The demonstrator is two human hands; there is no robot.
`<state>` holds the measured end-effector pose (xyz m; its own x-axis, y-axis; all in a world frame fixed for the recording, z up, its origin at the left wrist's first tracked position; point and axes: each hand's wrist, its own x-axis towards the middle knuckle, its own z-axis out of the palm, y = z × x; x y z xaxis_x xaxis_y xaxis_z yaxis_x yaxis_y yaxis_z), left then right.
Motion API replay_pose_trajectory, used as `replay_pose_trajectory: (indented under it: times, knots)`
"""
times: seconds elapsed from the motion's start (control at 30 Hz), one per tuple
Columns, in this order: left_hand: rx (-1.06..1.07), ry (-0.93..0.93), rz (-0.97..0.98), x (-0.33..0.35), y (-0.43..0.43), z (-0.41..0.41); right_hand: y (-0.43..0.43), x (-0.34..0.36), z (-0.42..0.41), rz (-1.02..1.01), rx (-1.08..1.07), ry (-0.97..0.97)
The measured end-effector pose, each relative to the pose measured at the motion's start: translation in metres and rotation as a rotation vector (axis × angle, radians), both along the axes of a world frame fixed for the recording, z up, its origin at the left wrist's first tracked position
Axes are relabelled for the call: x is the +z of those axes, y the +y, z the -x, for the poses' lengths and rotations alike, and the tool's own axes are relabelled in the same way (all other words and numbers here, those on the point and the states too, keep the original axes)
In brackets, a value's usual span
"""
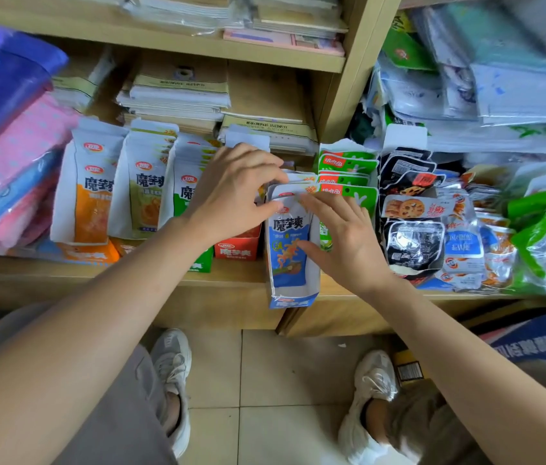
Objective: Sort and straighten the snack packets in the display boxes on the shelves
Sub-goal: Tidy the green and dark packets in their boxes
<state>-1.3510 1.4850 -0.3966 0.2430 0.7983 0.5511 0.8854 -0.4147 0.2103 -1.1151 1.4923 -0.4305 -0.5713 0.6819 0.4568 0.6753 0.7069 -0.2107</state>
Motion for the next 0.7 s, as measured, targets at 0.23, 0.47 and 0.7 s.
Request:
replay_pose_trajectory:
  times: [0.23, 0.47, 0.7]
  knots:
    - [0.066, -0.025, -0.033, -0.004, -0.001, -0.001, 0.002, -0.002, 0.003, -0.096, -0.01, -0.157]
    - [0.006, 0.03, -0.056, 0.004, -0.006, -0.016, 0.014, 0.026, -0.024, -0.063, 0.024, 0.068]
    - [0.027, 0.235, 0.047, -0.012, -0.023, -0.035, 0.046, 0.044, -0.062, -0.044, -0.161, -0.102]
